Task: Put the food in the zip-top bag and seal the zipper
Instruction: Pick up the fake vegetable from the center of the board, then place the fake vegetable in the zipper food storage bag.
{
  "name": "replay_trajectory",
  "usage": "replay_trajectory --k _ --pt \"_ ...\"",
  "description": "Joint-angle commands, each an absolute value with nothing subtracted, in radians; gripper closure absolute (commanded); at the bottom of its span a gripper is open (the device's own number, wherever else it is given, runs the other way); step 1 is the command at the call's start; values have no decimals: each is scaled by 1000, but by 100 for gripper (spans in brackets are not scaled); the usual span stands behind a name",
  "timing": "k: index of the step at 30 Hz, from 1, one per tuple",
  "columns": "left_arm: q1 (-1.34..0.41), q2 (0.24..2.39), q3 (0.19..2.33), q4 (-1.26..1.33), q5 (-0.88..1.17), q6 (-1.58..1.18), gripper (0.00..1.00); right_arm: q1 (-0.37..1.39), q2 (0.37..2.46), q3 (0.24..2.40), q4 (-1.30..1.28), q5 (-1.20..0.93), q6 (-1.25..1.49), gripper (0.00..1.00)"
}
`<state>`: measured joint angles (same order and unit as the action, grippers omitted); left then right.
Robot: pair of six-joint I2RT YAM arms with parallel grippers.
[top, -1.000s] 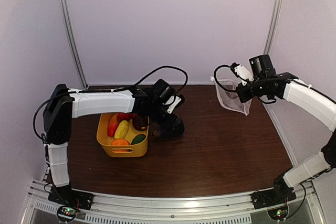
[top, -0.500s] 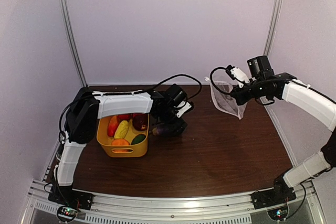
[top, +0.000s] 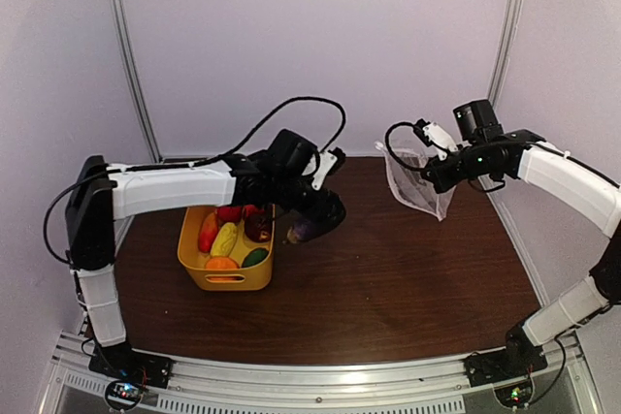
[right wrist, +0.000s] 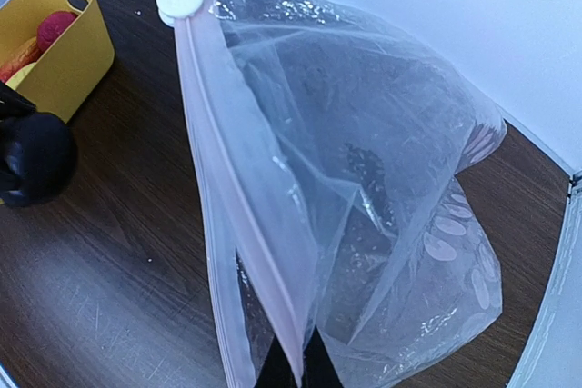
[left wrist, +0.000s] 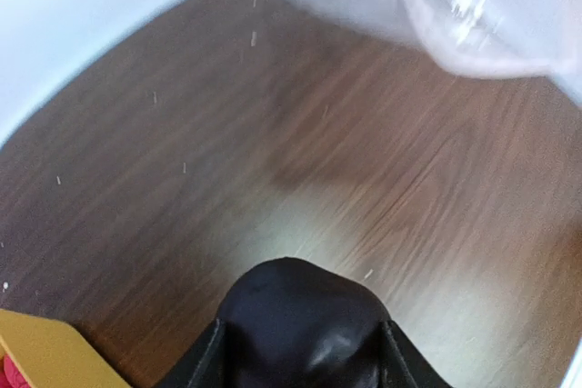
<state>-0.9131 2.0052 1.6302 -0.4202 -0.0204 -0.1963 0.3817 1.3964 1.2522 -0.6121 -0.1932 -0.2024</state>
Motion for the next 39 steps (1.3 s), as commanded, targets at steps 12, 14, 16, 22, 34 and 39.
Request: replay_trajectory --k 12,14,16,22,34,39 --pt "-1014 1840 1199 1197 15 -479 63 388 1509 1485 -771 -470 -62 100" --pt "-1016 1890 1222 1289 15 -496 64 388 1503 1484 -765 -522 -39 100" --pt "-1020 1933 1250 1344 -29 -498 64 387 1499 1483 -756 -565 -19 100" --pt "-1032 2023 1337 1398 -67 -491 66 385 1490 1481 -745 -656 14 100" --pt "-1033 2176 1509 1388 -132 -461 68 363 1475 1472 -712 -789 80 100" --pt "-1034 2218 1497 1418 -156 -436 68 338 1459 1476 -705 -826 93 100"
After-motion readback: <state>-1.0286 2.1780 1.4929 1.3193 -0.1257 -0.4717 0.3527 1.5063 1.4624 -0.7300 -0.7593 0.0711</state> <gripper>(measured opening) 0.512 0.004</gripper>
